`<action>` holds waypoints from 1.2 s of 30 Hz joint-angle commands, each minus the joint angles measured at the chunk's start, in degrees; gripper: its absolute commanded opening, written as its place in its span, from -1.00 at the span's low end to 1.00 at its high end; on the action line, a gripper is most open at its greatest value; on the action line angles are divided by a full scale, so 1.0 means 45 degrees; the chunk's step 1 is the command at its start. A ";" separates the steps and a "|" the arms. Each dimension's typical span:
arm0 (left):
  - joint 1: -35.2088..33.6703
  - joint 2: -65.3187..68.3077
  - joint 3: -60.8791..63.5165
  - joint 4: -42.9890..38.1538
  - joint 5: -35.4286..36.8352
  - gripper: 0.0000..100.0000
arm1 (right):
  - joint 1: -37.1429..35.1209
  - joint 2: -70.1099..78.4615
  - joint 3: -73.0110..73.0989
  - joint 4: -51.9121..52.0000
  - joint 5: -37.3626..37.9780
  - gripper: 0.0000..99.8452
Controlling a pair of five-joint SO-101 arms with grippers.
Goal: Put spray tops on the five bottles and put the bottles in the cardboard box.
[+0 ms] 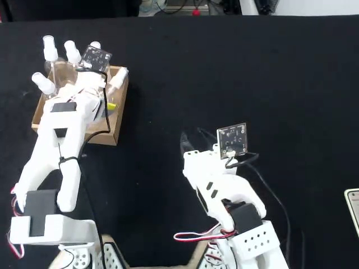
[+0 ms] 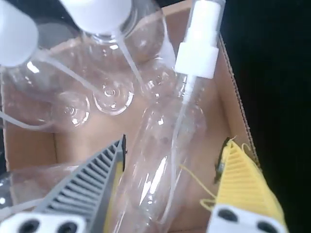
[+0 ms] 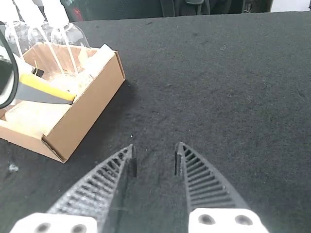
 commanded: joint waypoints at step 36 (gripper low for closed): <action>0.0029 0.1328 -0.0479 -0.1563 -0.0664 -0.56 | -0.0020 -0.0225 -0.0049 -0.0391 0.0117 -0.75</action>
